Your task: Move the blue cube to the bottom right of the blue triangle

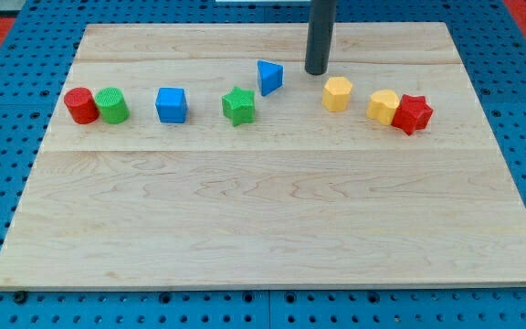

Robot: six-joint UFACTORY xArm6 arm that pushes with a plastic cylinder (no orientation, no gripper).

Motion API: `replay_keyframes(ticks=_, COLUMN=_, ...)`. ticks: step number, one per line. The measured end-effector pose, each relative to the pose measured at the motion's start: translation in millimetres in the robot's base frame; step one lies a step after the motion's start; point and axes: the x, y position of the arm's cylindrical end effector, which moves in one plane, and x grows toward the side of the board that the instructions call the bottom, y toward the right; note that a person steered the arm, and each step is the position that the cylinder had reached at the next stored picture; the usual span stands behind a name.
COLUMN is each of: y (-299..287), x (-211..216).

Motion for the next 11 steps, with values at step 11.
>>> replay_keyframes(ticks=11, y=-157, x=81)
